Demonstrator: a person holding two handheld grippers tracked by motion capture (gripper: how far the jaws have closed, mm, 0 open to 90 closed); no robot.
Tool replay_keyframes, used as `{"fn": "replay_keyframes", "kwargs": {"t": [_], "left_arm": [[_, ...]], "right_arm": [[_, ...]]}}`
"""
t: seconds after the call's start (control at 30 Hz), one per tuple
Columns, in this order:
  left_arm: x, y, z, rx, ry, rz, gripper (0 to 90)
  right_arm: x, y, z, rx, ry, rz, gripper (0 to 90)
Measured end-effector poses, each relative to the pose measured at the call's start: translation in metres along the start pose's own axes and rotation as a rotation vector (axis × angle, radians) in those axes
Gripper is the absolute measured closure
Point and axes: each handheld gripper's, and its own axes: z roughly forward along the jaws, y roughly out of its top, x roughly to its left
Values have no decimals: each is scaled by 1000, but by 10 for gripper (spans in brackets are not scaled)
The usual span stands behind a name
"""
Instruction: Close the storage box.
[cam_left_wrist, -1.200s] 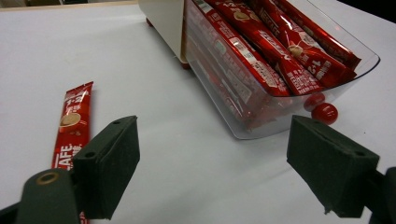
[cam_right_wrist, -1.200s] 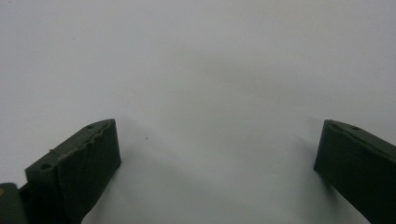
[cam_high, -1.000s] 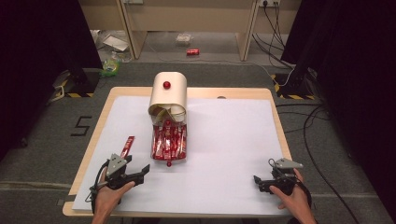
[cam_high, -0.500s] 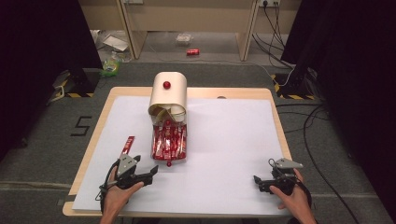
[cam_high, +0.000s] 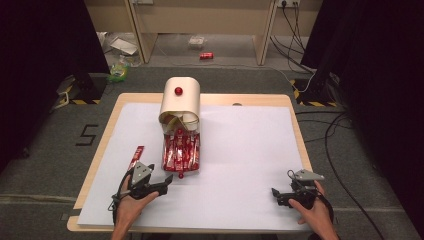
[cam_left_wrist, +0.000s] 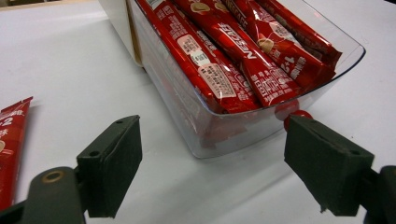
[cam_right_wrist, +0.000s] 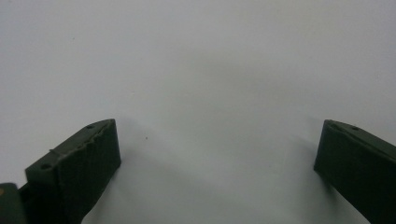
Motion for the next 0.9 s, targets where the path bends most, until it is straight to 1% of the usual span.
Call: {"fn": "replay_keyframes", "kwargs": {"t": [0.17,0.27,0.3,0.37,0.53,0.6,0.67,0.73,0.77,0.83,0.9], "left_arm": [[1,0,4,1,8,-10,191],[1,0,7,5,1,-14,177],[0,0,9,6,-2,-12,174],[-1,1,11,5,-8,-5,163],[-8,7,16,4,-26,25,148],[-10,8,18,6,-26,34,146],[-11,10,20,3,-17,39,145],[-11,11,20,-8,-6,28,146],[-10,12,20,-11,0,27,147],[-8,14,19,-19,6,21,147],[-6,15,19,-29,8,6,147]], "right_arm": [[0,0,0,-1,0,-4,6],[0,0,0,-1,0,-5,6],[0,0,0,0,0,0,6],[-1,0,0,-1,1,-6,6],[-1,0,0,-2,0,-7,6],[-1,0,0,-2,1,-7,6],[0,0,0,-2,0,-5,6],[0,0,0,0,0,0,6],[0,0,0,-2,1,-5,6],[-1,0,0,-2,1,-6,6],[-1,0,0,-2,0,-7,6]]}}
